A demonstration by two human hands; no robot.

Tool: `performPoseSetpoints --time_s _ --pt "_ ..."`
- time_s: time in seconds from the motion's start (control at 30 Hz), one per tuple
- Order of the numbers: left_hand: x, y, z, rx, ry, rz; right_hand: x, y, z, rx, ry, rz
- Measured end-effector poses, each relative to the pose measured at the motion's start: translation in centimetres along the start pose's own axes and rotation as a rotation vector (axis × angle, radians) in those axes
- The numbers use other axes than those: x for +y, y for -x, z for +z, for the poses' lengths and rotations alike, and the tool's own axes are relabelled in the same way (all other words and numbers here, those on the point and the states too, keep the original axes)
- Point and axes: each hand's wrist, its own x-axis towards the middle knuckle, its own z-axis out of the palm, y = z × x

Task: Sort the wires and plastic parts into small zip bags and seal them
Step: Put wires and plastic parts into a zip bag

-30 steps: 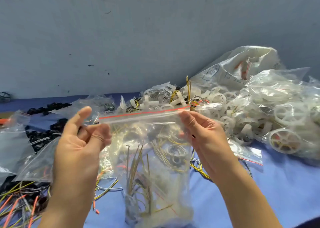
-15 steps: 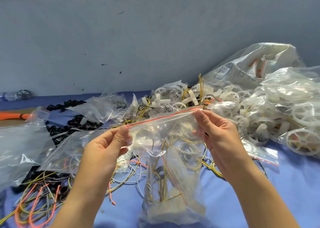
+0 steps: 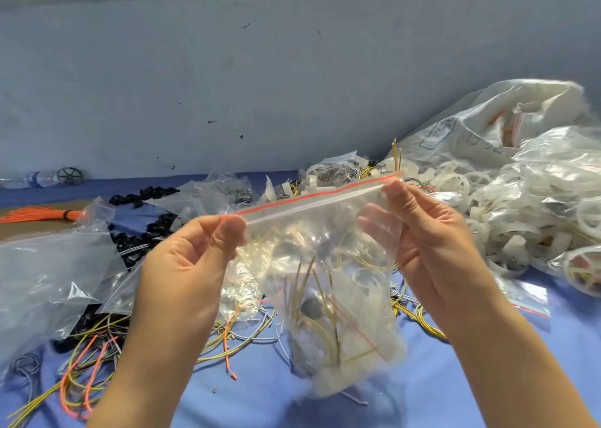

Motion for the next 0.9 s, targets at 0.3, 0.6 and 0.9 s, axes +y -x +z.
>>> performPoseSetpoints --time_s 0.3,0.6,0.9 --pt "-0.9 0.6 1.3 -0.094 0.069 -0.103 1.0 0.3 -0.1 0.145 0.047 0.004" --pt "-0.9 0.8 1.5 -0.083 0.081 -0.085 0.7 0.3 0.0 0.196 0.269 -0.109" --pt "-0.3 1.2 2.1 -0.115 0.030 0.026 -1.6 1.3 3.8 -0.152 1.481 -0.703"
